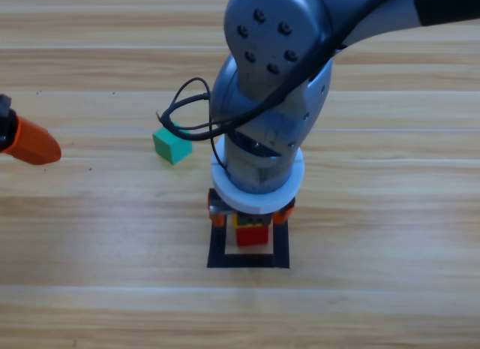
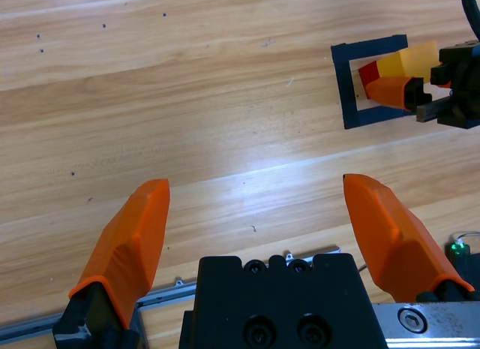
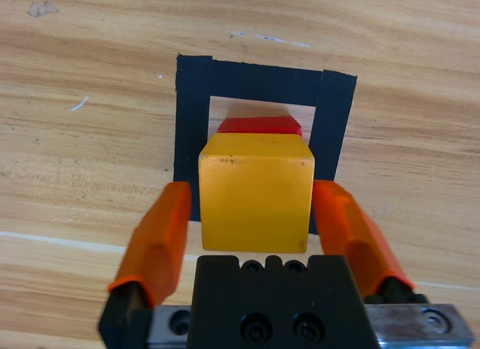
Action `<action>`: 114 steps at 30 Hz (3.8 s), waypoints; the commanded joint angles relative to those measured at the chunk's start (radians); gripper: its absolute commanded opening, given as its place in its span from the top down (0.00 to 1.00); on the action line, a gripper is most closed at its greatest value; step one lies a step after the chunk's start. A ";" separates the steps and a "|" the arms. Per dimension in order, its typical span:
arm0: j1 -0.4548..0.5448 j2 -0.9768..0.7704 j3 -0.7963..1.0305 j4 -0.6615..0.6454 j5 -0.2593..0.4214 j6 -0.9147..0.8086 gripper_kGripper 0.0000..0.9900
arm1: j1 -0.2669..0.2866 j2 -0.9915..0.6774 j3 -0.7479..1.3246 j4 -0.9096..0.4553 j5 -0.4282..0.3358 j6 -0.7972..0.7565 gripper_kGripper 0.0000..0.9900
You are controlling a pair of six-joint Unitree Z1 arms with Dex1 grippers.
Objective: Stack the blocks in the rectangular block: red at the bottom, yellow in the middle, green on top
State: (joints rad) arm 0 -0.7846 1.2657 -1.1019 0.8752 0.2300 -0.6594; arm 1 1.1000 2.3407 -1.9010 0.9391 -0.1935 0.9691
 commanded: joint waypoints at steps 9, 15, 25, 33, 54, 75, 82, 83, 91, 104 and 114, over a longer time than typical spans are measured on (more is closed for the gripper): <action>0.014 -0.020 0.034 -0.021 -0.003 0.000 0.00 | 0.021 -0.100 -0.004 0.021 -0.035 -0.023 0.00; 0.016 -0.020 -0.009 -0.032 0.020 0.004 0.01 | 0.040 -0.348 0.201 -0.151 -0.061 -0.072 0.00; 0.120 0.198 -0.365 -0.047 -0.063 0.072 0.03 | -0.060 -0.750 0.763 -0.534 0.023 -0.260 0.00; 0.154 0.489 -0.487 -0.047 -0.101 0.029 0.01 | -0.078 -0.813 0.889 -0.617 0.011 -0.302 0.00; 0.268 1.133 -1.127 0.407 -0.139 -0.368 0.00 | -0.078 -0.701 0.884 -0.648 0.025 -0.299 0.00; 0.266 1.216 -1.147 0.465 -0.156 -0.635 0.00 | -0.078 -0.684 0.895 -0.665 0.029 -0.296 0.00; 0.266 1.236 -1.152 0.464 -0.167 -0.651 0.00 | -0.078 -0.681 0.896 -0.668 0.037 -0.294 0.00; 0.266 1.239 -1.155 0.465 -0.167 -0.651 0.00 | -0.078 -0.681 0.896 -0.668 0.039 -0.294 0.00; 0.269 1.282 -1.181 0.464 -0.175 -0.643 0.02 | -0.078 -0.676 0.896 -0.669 0.035 -0.296 0.00; 0.297 1.327 -1.224 0.464 -0.179 -0.622 0.03 | -0.081 -0.675 0.895 -0.669 0.040 -0.296 0.00; 0.324 1.344 -1.234 0.464 -0.181 -0.595 0.10 | -0.081 -0.667 0.895 -0.669 0.040 -0.296 0.00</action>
State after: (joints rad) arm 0 -0.4968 2.5465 -2.3366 1.3316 0.0607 -1.2683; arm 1 1.0446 1.6167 -1.0322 0.2920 -0.1611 0.6704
